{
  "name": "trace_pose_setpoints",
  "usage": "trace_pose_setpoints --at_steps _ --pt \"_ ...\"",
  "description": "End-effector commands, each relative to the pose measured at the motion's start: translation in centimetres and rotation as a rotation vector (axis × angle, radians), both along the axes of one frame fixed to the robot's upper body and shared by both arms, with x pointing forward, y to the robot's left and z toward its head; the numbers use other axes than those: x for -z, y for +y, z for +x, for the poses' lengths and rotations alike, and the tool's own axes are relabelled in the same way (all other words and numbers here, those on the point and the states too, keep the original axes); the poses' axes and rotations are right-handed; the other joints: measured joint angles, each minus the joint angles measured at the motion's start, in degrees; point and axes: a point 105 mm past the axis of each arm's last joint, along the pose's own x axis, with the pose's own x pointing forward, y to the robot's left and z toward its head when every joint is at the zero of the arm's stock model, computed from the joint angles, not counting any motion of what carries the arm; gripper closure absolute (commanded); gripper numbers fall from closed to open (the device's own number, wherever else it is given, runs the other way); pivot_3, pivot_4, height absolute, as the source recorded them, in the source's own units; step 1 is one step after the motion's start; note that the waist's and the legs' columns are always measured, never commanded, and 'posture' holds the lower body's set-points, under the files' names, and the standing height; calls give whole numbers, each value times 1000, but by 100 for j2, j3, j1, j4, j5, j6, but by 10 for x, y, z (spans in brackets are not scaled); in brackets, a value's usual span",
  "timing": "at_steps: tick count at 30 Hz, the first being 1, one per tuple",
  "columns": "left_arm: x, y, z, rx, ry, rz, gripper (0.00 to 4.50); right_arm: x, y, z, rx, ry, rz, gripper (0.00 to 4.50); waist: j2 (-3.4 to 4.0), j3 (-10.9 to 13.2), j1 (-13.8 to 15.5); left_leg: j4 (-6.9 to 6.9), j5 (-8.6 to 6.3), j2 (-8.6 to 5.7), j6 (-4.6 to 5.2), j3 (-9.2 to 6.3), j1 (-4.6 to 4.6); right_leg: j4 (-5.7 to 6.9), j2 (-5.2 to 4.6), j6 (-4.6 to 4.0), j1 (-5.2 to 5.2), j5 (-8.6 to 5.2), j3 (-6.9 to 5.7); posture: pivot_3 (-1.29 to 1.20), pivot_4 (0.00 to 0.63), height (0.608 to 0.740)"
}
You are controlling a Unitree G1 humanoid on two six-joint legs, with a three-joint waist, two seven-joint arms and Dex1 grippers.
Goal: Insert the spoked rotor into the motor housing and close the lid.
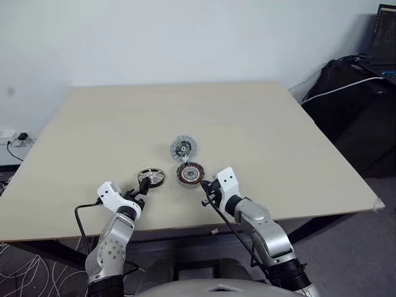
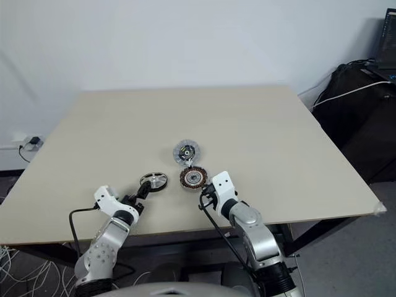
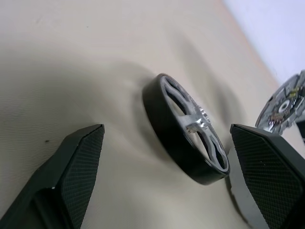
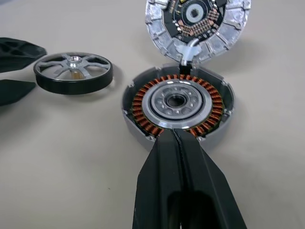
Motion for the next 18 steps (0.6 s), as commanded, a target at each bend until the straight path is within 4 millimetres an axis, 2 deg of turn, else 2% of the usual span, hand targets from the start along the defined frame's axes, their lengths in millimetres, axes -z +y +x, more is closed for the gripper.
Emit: trace_pose_setpoints --at_steps 1,8,11,18 --pt "2 -28 8 12 17 -141 0 -16 3 3 -1 -47 34 4483 0 0 16 1 1 0 -1 -1 1 1 0 1 1 0 -1 0 0 740" --pt "-6 -44 16 45 -3 -231 0 -16 1 3 9 -45 38 4483 1 -1 68 7 3 -2 -2 -1 2 1 0 4 8 2 -1 0 0 740" --pt "-6 -46 17 44 2 -251 629 -16 1 3 10 -44 38 4500 -1 1 66 7 3 -3 -2 -2 0 -1 0 3 6 2 -1 0 0 740" --pt "-2 -43 14 27 25 -260 2940 -16 1 3 11 -40 39 4500 -7 4 49 5 3 -1 -2 -2 -3 -1 3 1 0 2 1 0 0 740"
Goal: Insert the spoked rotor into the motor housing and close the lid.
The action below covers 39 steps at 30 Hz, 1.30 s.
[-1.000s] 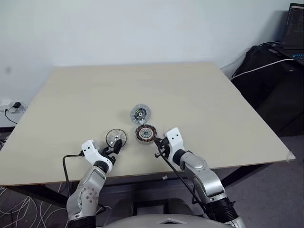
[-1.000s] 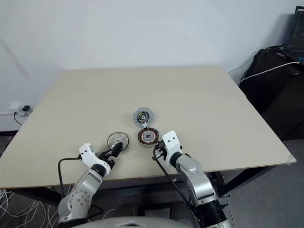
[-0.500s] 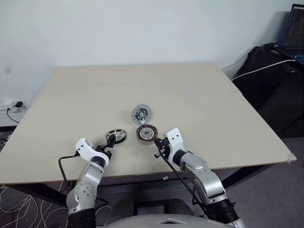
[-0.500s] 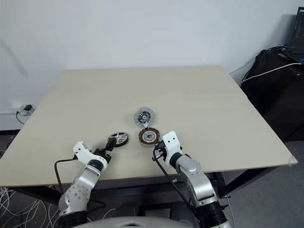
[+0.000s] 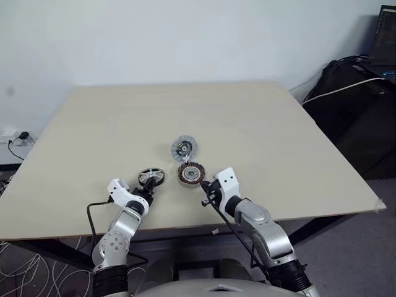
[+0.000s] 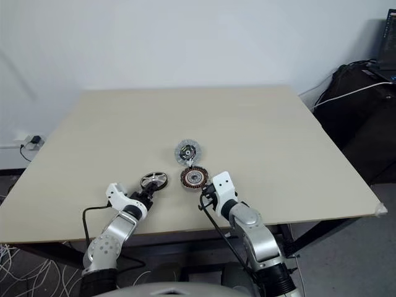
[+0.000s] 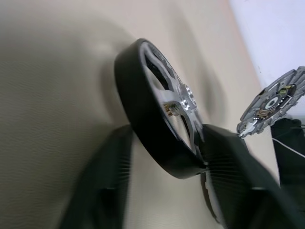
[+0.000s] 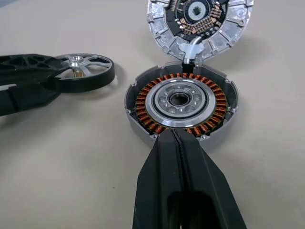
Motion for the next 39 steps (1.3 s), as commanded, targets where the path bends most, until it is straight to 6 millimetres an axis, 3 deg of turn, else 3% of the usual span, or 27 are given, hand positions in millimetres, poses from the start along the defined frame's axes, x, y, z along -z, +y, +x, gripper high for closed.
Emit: trace_pose_setpoints --at_steps 1,4,9,14,20,27,39 --pt "-7 -22 4 -7 -21 -90 3279 -17 2 5 1 -56 29 4500 -1 -1 0 0 0 0 0 0 0 0 0 0 0 0 0 0 0 740" --pt "-5 -20 2 -18 -12 -94 4035 -16 1 4 4 -52 30 4500 3 -9 -33 0 -1 0 -1 1 5 -1 -1 0 6 0 0 0 0 740" --pt "-5 -17 1 -29 -18 -87 4081 -15 0 4 6 -48 28 4500 3 -9 -65 0 0 2 -3 0 8 3 0 0 6 0 0 0 0 740" --pt "-49 -11 -1 -46 -306 -213 4081 -14 -4 3 19 -45 25 4500 -4 -2 -84 -5 -1 3 -4 1 -2 0 1 -3 -7 -1 2 0 0 740" --pt "-77 -45 -11 182 -440 -364 4081 -13 -2 3 13 -40 29 4500 0 4 -53 -9 -3 2 0 -2 -10 -26 -3 -3 1 -1 -5 0 0 740" --pt "-69 -85 -7 373 -351 -410 4081 -17 -1 2 10 -45 48 4500 2 4 -71 -14 0 2 9 -2 -9 -33 3 2 0 2 -3 0 0 740" --pt "-54 -105 10 428 -273 -434 4081 -20 -11 -5 43 -40 73 4500 2 4 -68 -20 9 1 25 -2 -9 -40 4 2 -1 3 0 0 0 740"
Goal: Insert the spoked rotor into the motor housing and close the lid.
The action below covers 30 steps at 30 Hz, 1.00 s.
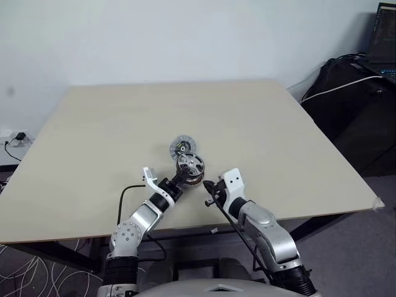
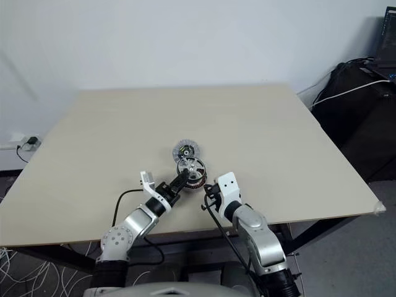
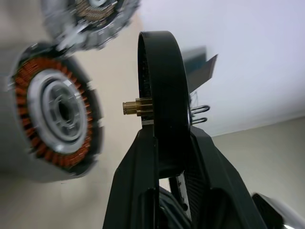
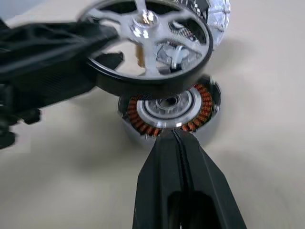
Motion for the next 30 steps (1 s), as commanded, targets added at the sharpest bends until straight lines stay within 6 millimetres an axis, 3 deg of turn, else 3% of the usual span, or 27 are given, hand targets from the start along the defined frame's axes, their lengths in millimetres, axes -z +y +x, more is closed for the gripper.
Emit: trace_pose_setpoints --at_steps 1,23,30 --pt "-13 -17 6 28 -36 -54 4081 -17 -2 4 9 -53 26 4500 0 0 0 0 0 0 0 0 0 0 0 0 0 0 0 0 0 740" --pt "6 -25 12 41 27 -46 4081 -19 -6 2 27 -50 21 4500 -1 -1 8 1 -3 0 -6 0 0 -3 -1 4 3 3 0 0 0 740" --pt "7 -26 13 42 27 -39 1805 -18 -5 3 29 -49 21 4500 3 -4 9 2 -2 0 -4 0 1 -4 -2 4 4 4 0 0 0 740"
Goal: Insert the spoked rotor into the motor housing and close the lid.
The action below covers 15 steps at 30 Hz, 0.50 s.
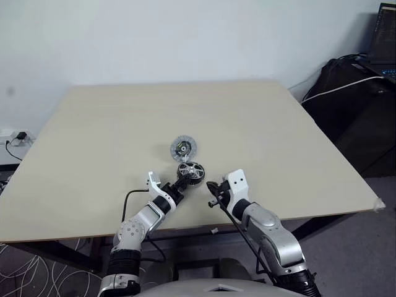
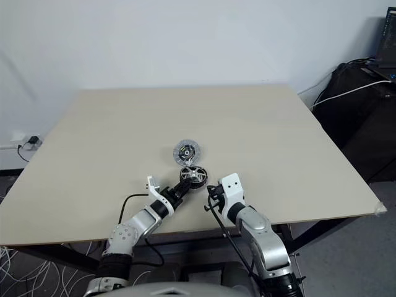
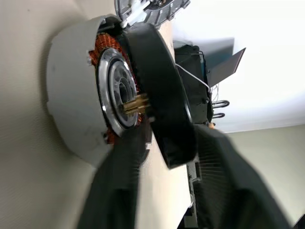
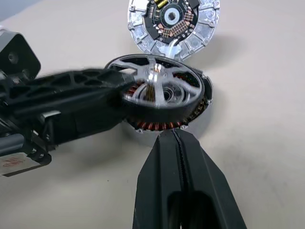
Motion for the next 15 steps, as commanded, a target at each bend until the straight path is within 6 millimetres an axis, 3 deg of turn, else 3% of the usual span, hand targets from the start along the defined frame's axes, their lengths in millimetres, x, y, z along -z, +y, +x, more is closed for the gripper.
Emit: trace_pose_setpoints --at_steps 1,5,15 --pt "-18 -23 8 14 -45 -68 1460 -15 1 5 3 -52 22 4500 3 -4 0 2 -2 0 -4 0 1 0 0 1 2 1 0 0 0 740" --pt "-21 -21 8 7 -62 -61 196 -15 1 4 5 -52 22 4500 11 -12 -2 9 -7 0 -13 0 8 1 0 8 12 6 0 0 0 740" --pt "-35 -3 0 -57 -98 -8 196 -14 2 5 6 -49 27 4500 10 -11 1 0 -4 1 -9 1 2 -8 0 7 2 11 3 0 0 740"
